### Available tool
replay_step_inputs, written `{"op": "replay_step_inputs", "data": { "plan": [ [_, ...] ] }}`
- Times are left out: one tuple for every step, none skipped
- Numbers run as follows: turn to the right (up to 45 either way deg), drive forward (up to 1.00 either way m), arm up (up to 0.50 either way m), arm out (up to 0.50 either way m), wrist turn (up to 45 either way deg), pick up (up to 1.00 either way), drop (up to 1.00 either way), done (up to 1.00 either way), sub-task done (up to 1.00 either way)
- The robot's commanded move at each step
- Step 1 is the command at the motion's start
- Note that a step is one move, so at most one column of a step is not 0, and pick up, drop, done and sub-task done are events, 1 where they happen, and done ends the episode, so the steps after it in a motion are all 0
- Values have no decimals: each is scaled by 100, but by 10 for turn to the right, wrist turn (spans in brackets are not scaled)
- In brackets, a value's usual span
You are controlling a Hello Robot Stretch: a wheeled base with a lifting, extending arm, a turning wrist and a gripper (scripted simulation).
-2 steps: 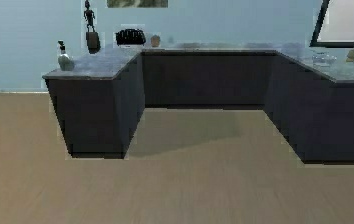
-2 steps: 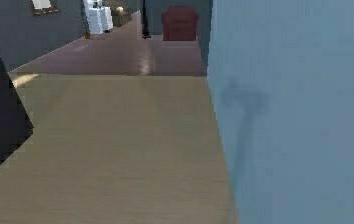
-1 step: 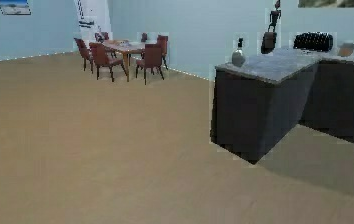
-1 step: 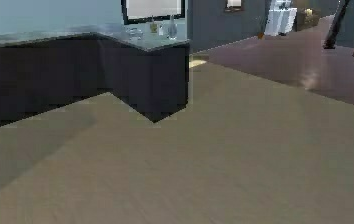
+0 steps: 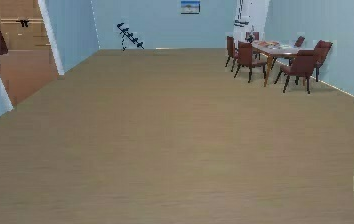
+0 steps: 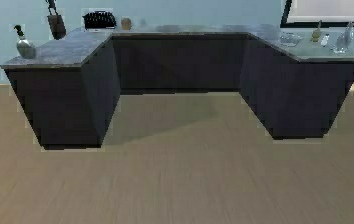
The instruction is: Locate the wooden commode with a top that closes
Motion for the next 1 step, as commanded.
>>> {"op": "replay_step_inputs", "data": {
  "plan": [
    [0,50,0,0,0,0,0,0,0]
  ]
}}
